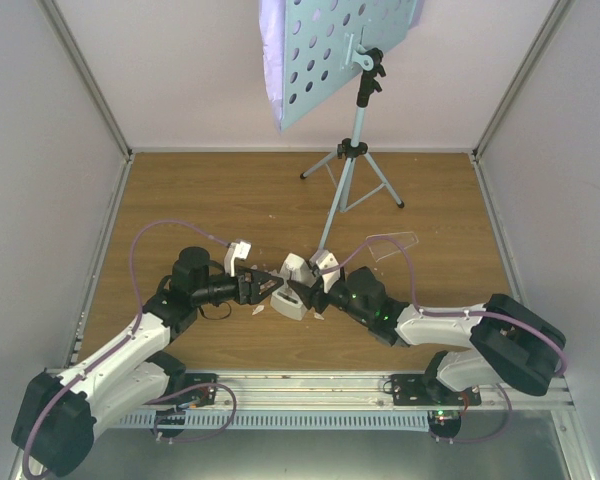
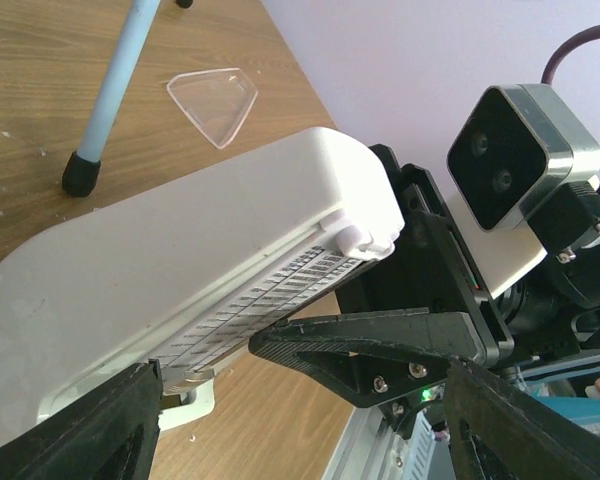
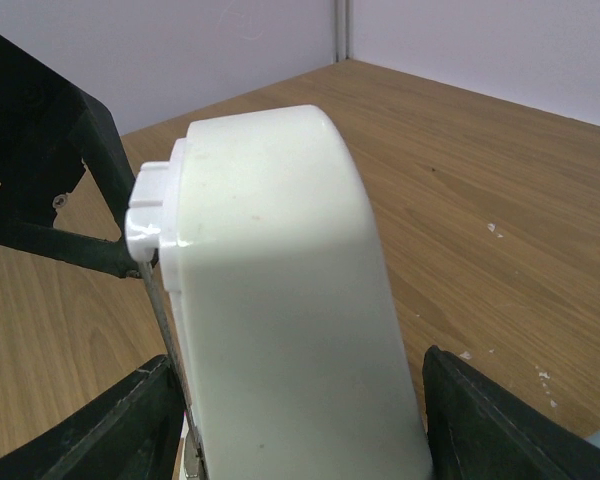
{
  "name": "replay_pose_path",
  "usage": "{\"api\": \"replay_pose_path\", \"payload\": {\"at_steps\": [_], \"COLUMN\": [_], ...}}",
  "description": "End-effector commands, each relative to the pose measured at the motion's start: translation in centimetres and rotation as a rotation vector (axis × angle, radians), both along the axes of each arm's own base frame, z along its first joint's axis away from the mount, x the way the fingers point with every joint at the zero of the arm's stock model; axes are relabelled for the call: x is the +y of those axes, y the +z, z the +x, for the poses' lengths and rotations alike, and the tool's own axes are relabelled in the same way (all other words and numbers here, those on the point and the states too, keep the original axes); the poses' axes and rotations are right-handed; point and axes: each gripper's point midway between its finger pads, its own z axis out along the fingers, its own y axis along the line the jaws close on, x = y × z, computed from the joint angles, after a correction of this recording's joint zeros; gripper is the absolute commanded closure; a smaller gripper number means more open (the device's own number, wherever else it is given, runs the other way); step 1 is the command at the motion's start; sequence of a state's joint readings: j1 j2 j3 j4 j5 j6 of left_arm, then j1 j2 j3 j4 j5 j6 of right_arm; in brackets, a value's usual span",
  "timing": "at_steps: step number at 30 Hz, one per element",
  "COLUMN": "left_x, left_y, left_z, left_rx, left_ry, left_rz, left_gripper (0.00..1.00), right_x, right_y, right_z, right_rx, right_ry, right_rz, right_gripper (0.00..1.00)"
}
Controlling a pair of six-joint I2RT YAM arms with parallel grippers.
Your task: Pack up the instrument practice props
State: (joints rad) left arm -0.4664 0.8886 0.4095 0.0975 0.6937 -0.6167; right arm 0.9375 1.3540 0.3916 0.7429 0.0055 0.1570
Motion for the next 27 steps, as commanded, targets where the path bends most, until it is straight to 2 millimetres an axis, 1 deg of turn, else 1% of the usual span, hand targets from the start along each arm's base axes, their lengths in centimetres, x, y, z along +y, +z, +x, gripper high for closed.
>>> {"api": "replay_pose_path", "payload": {"at_steps": [1,5,15,21,27], "left_x": [-0.2,0.4,0.1,-0.1,0.1], "left_y": [0.7,-1.8,-4.9,-5.8,-5.8], "left_z": [0.7,1.6,2.3,2.3,2.1], "left_rx": [-0.058,-0.015,0.033,0.044,0.027], "left_ry": [0.005,0.053,0.056,0.04,0.04], "left_rz": [0.0,0.089,0.122,0.13,0.134], "left_gripper": [0.22,0.24,0.28,0.29,0.29], "right_x": [-0.5,-0.7,-0.8,-0.7,-0.6], "right_y": [1.2,1.3,1.3,0.9,1.0], "right_z": [0.3,0.1,0.0,0.3,0.9], "right_rx": [-0.026,-0.024,-0.01,0.008,0.019], "right_ry": [-0.03,-0.028,-0.021,-0.027,-0.049], "right_rz": [0.061,0.071,0.098,0.089,0.083], "right_gripper": [0.34,0.34,0.4,0.39,0.31]}}
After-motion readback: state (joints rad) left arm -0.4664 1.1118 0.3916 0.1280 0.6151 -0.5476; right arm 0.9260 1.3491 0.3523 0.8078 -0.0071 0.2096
